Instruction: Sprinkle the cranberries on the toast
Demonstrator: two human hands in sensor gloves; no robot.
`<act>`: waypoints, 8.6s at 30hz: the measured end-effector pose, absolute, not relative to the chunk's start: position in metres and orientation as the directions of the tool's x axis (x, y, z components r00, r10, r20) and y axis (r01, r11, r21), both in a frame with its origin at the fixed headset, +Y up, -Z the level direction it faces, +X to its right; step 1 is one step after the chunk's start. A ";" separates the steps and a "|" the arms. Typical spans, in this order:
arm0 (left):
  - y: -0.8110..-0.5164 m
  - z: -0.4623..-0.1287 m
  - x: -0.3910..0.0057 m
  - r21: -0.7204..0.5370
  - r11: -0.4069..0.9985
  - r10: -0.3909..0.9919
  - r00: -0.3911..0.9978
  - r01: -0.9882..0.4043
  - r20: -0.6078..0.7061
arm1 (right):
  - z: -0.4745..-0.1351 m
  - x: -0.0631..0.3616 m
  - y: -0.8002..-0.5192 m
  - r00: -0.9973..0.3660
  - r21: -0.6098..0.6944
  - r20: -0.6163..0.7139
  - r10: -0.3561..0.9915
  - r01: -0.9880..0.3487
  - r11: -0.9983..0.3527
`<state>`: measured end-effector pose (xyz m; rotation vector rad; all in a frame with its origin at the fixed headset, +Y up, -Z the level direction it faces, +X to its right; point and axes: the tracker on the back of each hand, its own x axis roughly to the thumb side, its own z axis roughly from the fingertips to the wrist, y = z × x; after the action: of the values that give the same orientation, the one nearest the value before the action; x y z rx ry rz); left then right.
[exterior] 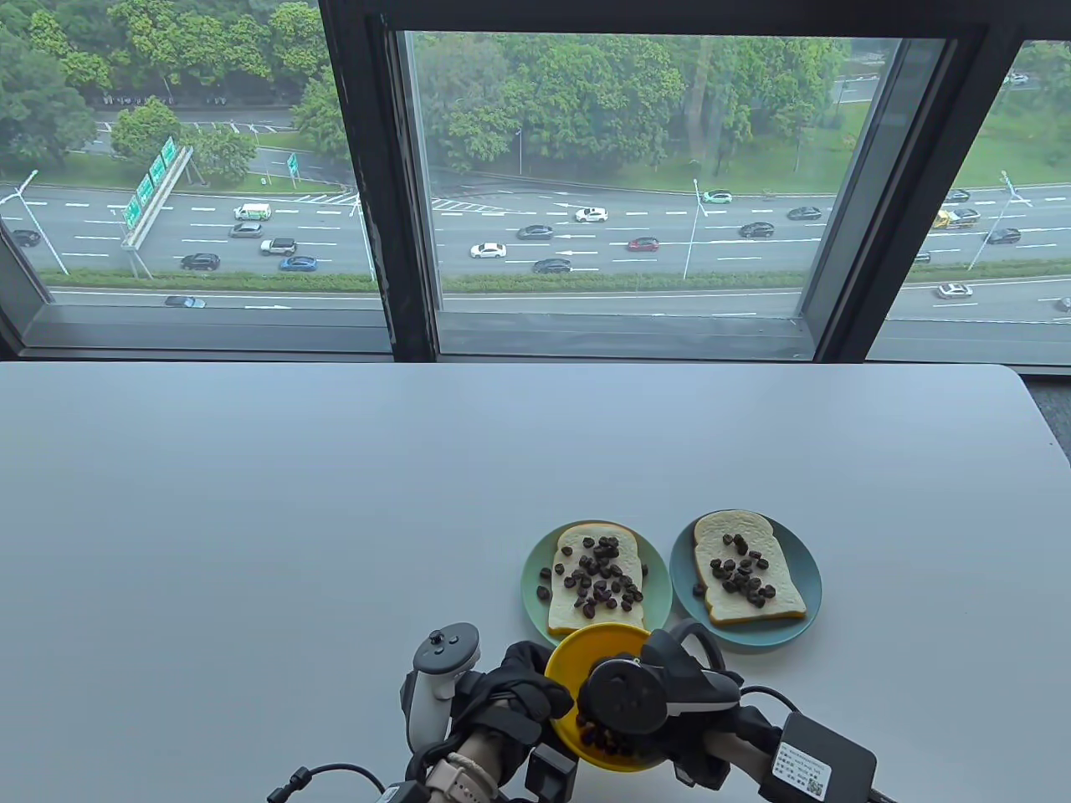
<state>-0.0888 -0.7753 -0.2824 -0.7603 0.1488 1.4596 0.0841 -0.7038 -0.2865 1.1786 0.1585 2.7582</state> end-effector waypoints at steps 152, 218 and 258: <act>-0.781 -0.282 -0.085 -0.408 -0.056 0.823 0.190 -0.911 -0.536 | -0.414 0.297 -0.744 -0.940 -0.031 -0.168 0.296 -0.295 -0.955; -0.780 -0.279 -0.088 -0.401 0.004 0.827 0.228 -0.916 -0.514 | -0.271 0.073 -0.738 -0.651 0.134 0.757 0.059 0.065 -0.989; -0.778 -0.284 -0.089 -0.418 0.017 0.827 0.247 -0.908 -0.504 | -0.448 0.220 -0.710 -0.960 -0.024 -0.038 0.278 -0.277 -0.961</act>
<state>-0.0889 -0.7784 -0.2841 -0.7643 0.1303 1.3546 0.2204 -0.7104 -0.4483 -0.0588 -0.0260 2.8597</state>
